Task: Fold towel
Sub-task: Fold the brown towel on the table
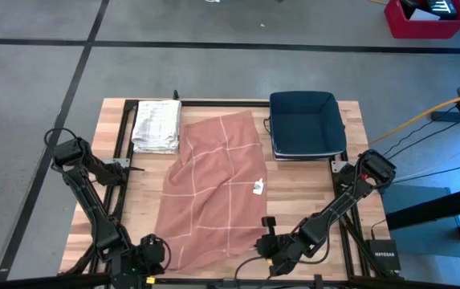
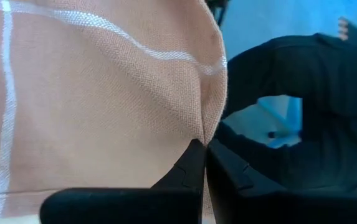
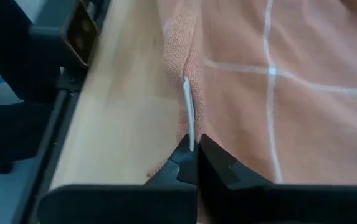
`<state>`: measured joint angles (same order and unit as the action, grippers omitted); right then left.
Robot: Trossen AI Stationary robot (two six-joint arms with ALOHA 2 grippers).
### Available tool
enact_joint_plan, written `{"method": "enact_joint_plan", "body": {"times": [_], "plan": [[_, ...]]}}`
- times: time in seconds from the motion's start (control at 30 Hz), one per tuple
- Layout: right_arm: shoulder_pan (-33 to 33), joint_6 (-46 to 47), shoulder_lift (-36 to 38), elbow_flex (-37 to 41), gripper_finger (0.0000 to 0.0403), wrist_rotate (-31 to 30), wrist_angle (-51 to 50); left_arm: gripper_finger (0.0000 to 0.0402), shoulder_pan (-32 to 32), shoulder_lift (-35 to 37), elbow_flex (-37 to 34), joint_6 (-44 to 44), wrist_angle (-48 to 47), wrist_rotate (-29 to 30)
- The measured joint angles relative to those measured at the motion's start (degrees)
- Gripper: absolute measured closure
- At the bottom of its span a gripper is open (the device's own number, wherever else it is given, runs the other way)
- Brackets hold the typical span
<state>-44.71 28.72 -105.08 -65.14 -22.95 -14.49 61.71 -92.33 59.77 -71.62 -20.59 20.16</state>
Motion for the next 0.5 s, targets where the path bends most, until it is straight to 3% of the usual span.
{"method": "enact_joint_plan", "body": {"times": [0.27,0.5], "plan": [[-2.93,-1.59,0.11,-9.36,0.0400,-5.18,-11.61,0.0401,1.57,0.00,2.49,-1.95,1.17,1.02],[-5.73,-1.65,0.13,-13.92,0.0400,-10.07,-15.36,0.0401,4.75,-0.81,3.81,-1.84,8.01,8.97]]}}
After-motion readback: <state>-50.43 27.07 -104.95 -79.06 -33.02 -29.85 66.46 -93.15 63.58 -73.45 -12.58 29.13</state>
